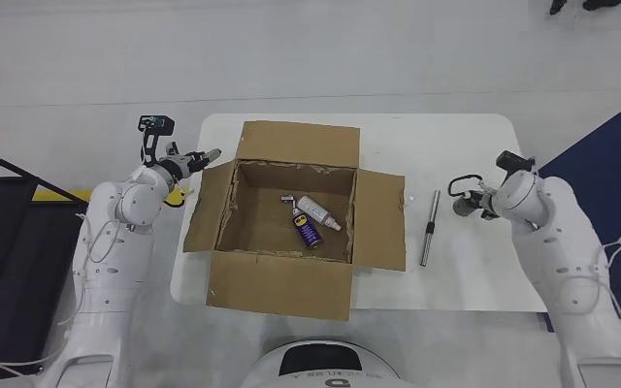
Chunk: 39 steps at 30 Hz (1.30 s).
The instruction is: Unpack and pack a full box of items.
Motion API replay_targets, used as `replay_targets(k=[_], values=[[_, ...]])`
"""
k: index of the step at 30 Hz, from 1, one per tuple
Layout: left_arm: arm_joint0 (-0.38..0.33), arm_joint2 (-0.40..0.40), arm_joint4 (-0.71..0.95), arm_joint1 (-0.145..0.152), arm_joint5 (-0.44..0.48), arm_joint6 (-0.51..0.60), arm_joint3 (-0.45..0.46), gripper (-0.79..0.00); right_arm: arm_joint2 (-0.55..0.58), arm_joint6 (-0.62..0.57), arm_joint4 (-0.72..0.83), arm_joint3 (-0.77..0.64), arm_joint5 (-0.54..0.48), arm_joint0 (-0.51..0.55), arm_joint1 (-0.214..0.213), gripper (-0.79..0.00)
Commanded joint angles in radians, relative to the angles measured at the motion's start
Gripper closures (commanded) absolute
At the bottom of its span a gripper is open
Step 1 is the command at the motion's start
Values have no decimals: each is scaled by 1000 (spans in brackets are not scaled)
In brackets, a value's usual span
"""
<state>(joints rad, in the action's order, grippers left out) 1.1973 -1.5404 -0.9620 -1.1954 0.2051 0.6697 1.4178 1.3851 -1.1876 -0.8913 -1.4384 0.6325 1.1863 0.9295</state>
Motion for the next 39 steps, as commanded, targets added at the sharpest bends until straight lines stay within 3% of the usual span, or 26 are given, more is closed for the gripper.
replay_targets(k=[1, 4, 5, 13, 25, 28, 39], values=[[0, 0, 0, 0, 0, 0, 0, -785, -9, -2, 3, 19, -2, -16, 3, -169], [0, 0, 0, 0, 0, 0, 0, -785, -11, 0, 10, 35, 0, -28, 6, -12], [0, 0, 0, 0, 0, 0, 0, -785, -6, 3, 15, 36, 3, -28, 7, 0], [0, 0, 0, 0, 0, 0, 0, -785, 84, 34, 54, -82, 34, 46, -3, 0], [0, 0, 0, 0, 0, 0, 0, -785, 354, 40, 149, -698, 40, 310, -29, 0], [0, 0, 0, 0, 0, 0, 0, -785, 367, 29, 111, -779, 29, 347, -34, 0], [0, 0, 0, 0, 0, 0, 0, -785, 366, 26, 109, -791, 26, 351, -34, 0]])
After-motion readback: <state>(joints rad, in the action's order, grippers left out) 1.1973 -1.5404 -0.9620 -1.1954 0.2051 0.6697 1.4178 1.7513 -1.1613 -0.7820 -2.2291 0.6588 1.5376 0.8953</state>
